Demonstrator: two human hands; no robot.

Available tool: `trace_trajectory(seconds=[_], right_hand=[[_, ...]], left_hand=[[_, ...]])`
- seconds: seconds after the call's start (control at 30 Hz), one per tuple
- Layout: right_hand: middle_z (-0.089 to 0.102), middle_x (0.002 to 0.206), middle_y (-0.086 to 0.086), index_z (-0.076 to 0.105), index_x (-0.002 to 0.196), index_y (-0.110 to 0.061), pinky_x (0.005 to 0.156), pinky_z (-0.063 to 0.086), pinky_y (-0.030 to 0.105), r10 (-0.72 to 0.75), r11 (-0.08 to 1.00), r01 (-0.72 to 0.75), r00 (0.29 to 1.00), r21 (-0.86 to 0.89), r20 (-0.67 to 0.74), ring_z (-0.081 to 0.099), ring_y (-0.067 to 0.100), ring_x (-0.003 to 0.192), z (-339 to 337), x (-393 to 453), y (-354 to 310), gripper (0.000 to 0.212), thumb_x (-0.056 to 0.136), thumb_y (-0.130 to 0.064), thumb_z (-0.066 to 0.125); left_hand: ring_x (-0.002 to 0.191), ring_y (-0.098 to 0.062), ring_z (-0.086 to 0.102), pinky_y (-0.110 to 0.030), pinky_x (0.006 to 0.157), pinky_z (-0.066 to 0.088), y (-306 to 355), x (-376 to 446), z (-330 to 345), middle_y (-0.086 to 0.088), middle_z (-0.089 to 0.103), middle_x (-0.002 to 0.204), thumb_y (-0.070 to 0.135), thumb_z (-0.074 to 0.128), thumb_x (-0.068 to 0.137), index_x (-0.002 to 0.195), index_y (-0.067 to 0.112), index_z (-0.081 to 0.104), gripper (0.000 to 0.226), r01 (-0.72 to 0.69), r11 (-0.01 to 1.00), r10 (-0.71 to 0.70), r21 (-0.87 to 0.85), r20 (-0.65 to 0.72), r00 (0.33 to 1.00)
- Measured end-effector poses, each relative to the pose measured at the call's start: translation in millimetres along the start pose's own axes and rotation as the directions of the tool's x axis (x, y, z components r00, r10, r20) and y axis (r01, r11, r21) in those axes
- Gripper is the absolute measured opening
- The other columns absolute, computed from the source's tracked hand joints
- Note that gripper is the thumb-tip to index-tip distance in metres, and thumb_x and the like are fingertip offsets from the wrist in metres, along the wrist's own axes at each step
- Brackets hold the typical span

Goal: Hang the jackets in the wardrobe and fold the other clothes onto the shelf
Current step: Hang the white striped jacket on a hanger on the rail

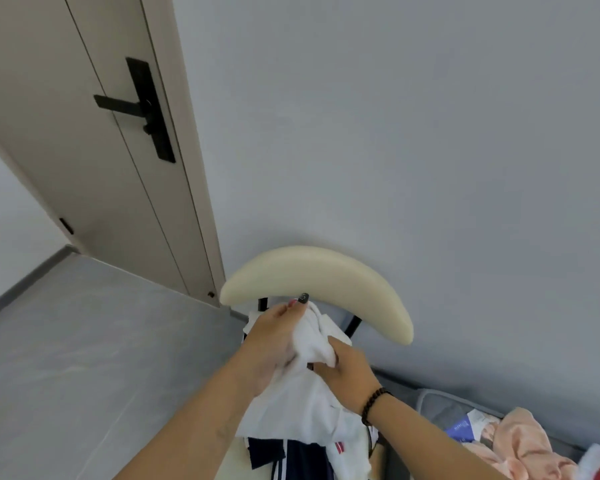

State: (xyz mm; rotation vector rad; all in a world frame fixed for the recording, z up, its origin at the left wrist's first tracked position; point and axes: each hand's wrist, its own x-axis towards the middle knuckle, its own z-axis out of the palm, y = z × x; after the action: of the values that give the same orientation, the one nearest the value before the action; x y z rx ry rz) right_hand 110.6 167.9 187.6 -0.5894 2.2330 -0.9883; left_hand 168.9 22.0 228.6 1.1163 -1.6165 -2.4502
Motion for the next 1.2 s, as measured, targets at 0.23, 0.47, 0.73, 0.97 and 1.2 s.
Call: trace_trajectory(seconds=[0.23,0.47,0.73,0.97,1.2], right_hand=[[0.059,0.072,0.011,0.057,0.087,0.008,0.053,0.034,0.017,-0.167,0.985,0.161,0.98,-0.068,-0.106,0.044,0.01,0.06,-26,-38,-86,0.024,0.096,-0.013,0.05],[0.059,0.072,0.006,0.056,0.077,0.004,0.06,0.036,0.024,-0.276,0.961,0.271,0.925,-0.056,-0.26,0.045,0.013,0.066,-39,-91,-159,0.02,0.092,-0.01,0.053],[0.056,0.073,0.003,0.059,0.076,-0.004,0.066,0.039,0.027,-0.278,0.916,0.38,0.835,0.132,-0.475,0.049,0.014,0.069,-49,-155,-215,0.016,0.09,-0.01,0.058],[0.06,0.087,0.009,0.057,0.097,0.013,0.076,0.042,0.033,-0.27,0.888,0.41,0.831,0.207,-0.486,0.053,0.018,0.081,-52,-192,-220,0.026,0.091,-0.012,0.057],[0.055,0.08,0.005,0.057,0.092,0.01,0.069,0.037,0.03,-0.35,0.902,0.419,0.848,0.101,-0.398,0.047,0.015,0.074,-48,-232,-215,0.026,0.089,-0.016,0.056]], left_hand=[[0.087,-0.019,0.067,-0.031,0.072,0.053,63,-55,-49,-0.006,0.073,0.1,0.019,0.066,0.09,0.102,0.014,0.07,0.014,-0.161,0.983,0.176,-0.088,0.193,0.965],[0.112,-0.018,0.065,-0.03,0.086,0.054,63,-109,-119,-0.003,0.066,0.125,0.029,0.093,0.057,0.129,0.022,0.054,0.082,-0.298,0.947,0.235,0.123,0.373,0.898],[0.109,-0.009,0.065,-0.023,0.088,0.051,33,-144,-137,0.012,0.071,0.115,0.058,0.088,0.053,0.125,0.029,0.058,0.084,-0.144,0.934,0.0,0.328,0.403,0.915],[0.106,-0.018,0.068,-0.037,0.083,0.056,37,-200,-122,0.002,0.072,0.115,0.044,0.059,0.092,0.123,0.025,0.061,0.036,-0.201,0.972,0.165,0.12,0.254,0.953],[0.08,-0.018,0.071,-0.027,0.057,0.053,95,-291,-81,-0.005,0.075,0.095,0.032,0.051,0.098,0.105,0.012,0.068,0.027,-0.456,0.83,0.494,-0.322,0.044,0.868]])
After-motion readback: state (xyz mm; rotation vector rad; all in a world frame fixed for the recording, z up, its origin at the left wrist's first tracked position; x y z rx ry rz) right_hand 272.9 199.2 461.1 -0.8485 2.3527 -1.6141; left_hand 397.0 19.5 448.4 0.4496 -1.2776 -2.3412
